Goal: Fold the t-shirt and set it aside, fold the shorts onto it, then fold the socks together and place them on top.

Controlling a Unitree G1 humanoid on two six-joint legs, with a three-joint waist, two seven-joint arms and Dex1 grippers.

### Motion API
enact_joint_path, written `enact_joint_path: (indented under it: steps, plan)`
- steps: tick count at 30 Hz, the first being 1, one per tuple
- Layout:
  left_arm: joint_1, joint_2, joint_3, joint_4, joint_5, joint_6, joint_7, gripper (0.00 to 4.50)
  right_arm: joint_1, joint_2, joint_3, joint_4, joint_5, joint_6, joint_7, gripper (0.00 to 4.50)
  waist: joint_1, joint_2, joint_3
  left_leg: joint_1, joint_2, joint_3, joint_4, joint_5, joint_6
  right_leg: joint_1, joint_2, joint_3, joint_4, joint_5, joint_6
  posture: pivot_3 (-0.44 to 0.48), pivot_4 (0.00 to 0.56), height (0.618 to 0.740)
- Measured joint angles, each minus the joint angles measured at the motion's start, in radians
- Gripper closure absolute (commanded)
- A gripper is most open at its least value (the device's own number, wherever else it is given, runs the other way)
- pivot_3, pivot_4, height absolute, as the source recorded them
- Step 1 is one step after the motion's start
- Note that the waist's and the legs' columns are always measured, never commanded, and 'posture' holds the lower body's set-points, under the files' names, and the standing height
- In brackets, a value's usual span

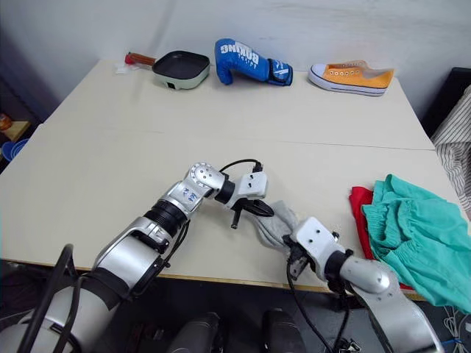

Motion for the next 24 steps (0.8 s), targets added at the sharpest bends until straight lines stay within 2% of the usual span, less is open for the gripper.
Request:
enact_joint_path:
  steps: [2, 5, 8, 11, 16, 20, 24]
  plan:
    - [0.003, 0.006, 0.005, -0.002, 0.002, -0.009, 0.001, 4.47, 0.062, 0.068, -0.101, -0.057, 0.109, 0.081, -0.006, 4.50, -0.001, 0.000, 0.000, 0.001, 0.000, 0.000, 0.000, 0.000, 0.000, 0.000, 0.000, 0.000, 0.000, 0.000, 0.000, 0.000, 0.150, 0.740]
    - [0.017, 0.013, 0.015, -0.009, 0.002, -0.015, 0.001, 4.50, 0.108, 0.231, -0.264, -0.101, 0.329, 0.245, -0.070, 3.92, -0.005, 0.000, -0.001, 0.002, 0.001, 0.000, -0.001, 0.000, 0.000, 0.000, 0.000, 0.001, 0.001, 0.000, 0.000, 0.000, 0.150, 0.740]
    - [0.028, 0.014, 0.024, -0.016, 0.002, -0.017, 0.004, 4.50, 0.099, 0.369, -0.387, -0.088, 0.587, 0.385, -0.191, 2.82, -0.006, 0.000, -0.001, 0.002, 0.001, 0.000, -0.002, -0.001, 0.001, 0.000, 0.000, 0.001, 0.001, 0.000, 0.000, 0.000, 0.150, 0.740]
    - [0.030, 0.014, 0.025, -0.020, 0.003, -0.017, 0.006, 4.50, 0.053, 0.456, -0.453, 0.001, 0.822, 0.441, -0.359, 1.82, -0.007, 0.001, -0.001, 0.002, 0.000, 0.000, -0.003, -0.001, 0.002, 0.000, -0.001, 0.001, 0.001, 0.000, 0.000, 0.000, 0.150, 0.740]
    - [0.036, 0.015, 0.025, -0.045, 0.007, -0.013, 0.006, 4.50, -0.003, 0.487, -0.457, 0.187, 1.165, 0.397, -0.680, 0.07, -0.008, 0.001, -0.002, 0.002, 0.001, 0.000, -0.006, 0.000, 0.001, -0.001, -0.001, 0.001, 0.000, 0.000, 0.000, 0.000, 0.150, 0.740]
    - [0.038, 0.020, 0.025, -0.053, 0.014, -0.008, 0.007, 4.50, -0.011, 0.462, -0.398, 0.257, 1.383, 0.306, -0.854, 0.02, -0.015, 0.000, -0.002, 0.002, 0.001, 0.001, -0.007, 0.000, 0.002, -0.001, -0.001, 0.001, 0.000, 0.000, 0.000, 0.000, 0.150, 0.740]
    - [0.038, 0.027, 0.029, -0.053, 0.026, -0.012, 0.013, 4.50, -0.053, 0.410, -0.333, 0.323, 1.490, 0.238, -0.923, 0.02, -0.027, 0.000, -0.003, 0.002, 0.001, 0.001, -0.007, 0.000, 0.004, 0.000, -0.001, 0.001, -0.001, 0.000, 0.000, 0.000, 0.150, 0.740]
